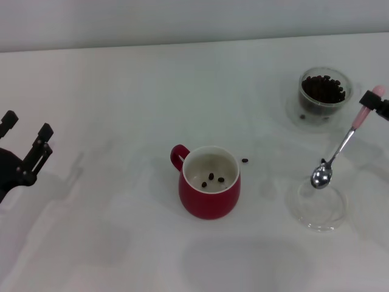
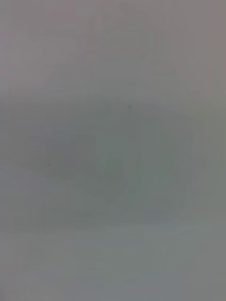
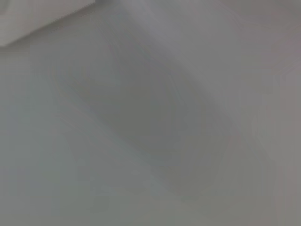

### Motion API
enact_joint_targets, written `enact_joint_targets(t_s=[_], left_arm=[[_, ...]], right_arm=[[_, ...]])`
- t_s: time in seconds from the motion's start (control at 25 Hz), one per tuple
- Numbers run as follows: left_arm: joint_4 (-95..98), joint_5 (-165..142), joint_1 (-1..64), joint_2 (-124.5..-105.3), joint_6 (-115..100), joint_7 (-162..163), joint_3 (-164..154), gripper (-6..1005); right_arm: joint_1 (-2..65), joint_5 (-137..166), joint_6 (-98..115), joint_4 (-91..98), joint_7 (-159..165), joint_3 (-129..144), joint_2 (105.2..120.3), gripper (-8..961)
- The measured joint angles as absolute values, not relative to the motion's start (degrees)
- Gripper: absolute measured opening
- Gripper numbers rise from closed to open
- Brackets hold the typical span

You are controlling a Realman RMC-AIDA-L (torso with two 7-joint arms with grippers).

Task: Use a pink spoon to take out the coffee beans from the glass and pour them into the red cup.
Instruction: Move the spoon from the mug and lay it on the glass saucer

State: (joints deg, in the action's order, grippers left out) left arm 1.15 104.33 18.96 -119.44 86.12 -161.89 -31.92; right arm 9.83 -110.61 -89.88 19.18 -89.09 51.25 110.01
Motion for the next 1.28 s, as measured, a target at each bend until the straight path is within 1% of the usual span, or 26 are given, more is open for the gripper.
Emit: enact_joint_targets(t_s=[0.24, 0.4, 0.84, 1.28], left_arm=[[1.15, 104.43, 19.37, -119.44, 84.66, -161.89, -31.90, 652], [1.02, 104.47, 19.43, -119.44, 83.99, -161.89, -31.90, 652], [0.75, 104.50, 19.68, -119.53, 83.29, -161.89, -31.90, 651], [1.07, 104.50, 19.69, -119.54, 83.32, -161.89, -31.90, 652]], right_arm=[[10.07, -109.42, -84.99, 18.18, -89.84, 51.47, 110.06, 152], [10.43, -108.25, -82.30, 17.55, -89.71, 51.43, 109.81, 152], [10.42, -107.14, -79.73, 16.90, -89.30, 51.42, 109.70, 153], [9.84, -106.59, -79.30, 16.43, -89.66, 51.52, 110.17, 154]])
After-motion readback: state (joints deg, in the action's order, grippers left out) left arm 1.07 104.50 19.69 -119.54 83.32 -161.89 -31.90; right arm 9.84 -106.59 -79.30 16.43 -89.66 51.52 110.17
